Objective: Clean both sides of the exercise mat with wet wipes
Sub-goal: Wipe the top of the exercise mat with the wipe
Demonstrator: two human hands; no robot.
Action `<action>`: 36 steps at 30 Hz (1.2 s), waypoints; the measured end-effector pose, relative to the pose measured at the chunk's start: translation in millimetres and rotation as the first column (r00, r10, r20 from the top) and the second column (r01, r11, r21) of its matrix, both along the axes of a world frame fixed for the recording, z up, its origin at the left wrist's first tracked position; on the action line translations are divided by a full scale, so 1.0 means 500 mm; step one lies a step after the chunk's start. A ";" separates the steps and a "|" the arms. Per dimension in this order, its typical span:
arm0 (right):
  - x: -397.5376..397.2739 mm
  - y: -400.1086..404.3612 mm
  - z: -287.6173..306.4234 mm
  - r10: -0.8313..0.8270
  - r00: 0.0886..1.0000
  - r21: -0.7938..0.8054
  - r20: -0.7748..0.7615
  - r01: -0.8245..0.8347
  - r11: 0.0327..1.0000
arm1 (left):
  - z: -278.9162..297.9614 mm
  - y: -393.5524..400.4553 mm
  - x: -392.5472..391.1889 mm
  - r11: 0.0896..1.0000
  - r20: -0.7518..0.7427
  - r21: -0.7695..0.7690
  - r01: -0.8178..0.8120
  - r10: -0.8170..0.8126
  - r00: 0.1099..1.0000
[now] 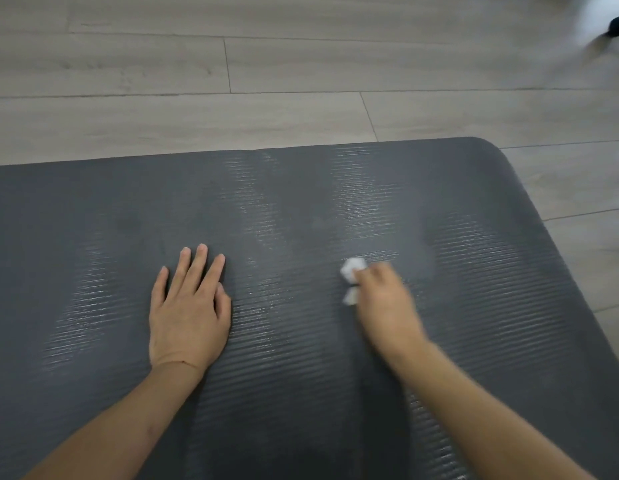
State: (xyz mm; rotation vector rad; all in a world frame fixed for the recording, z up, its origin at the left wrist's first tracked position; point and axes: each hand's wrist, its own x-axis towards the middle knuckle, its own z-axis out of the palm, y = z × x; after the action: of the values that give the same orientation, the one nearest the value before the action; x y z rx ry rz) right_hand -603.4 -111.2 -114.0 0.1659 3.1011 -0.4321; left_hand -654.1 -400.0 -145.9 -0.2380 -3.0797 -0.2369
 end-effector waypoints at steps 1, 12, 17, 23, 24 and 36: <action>0.005 0.069 0.007 -0.144 0.990 0.060 -0.004 0.144 0.988 | 0.000 0.002 0.000 1.000 0.000 0.001 -0.005 0.005 1.000; 0.034 -0.153 0.012 0.229 0.972 -0.055 -0.050 -0.231 0.971 | 0.003 -0.001 0.004 1.000 -0.002 0.027 0.003 -0.003 1.000; 0.029 0.175 0.027 -0.365 0.924 0.079 -0.116 0.375 0.924 | 0.003 0.007 0.000 0.999 -0.027 0.035 -0.002 0.003 1.000; 0.071 -0.214 0.021 -0.133 0.989 -0.260 -0.068 0.111 0.959 | 0.002 0.003 0.001 0.999 -0.008 0.033 0.002 -0.002 1.000; 0.088 -0.259 0.021 0.023 0.998 -0.254 -0.054 -0.036 0.967 | 0.002 0.002 0.001 0.999 -0.014 0.037 0.006 -0.005 1.000; 0.068 -0.123 -0.014 -0.334 0.941 -0.144 -0.057 0.323 0.935 | 0.005 0.009 0.001 1.000 -0.028 0.031 -0.004 0.005 1.000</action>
State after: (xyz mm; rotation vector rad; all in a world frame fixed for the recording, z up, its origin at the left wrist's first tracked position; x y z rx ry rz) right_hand -569.4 -172.6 -120.9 0.6895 3.1105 -0.6648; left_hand -653.6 -395.4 -143.2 -0.2310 -3.0464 -0.2781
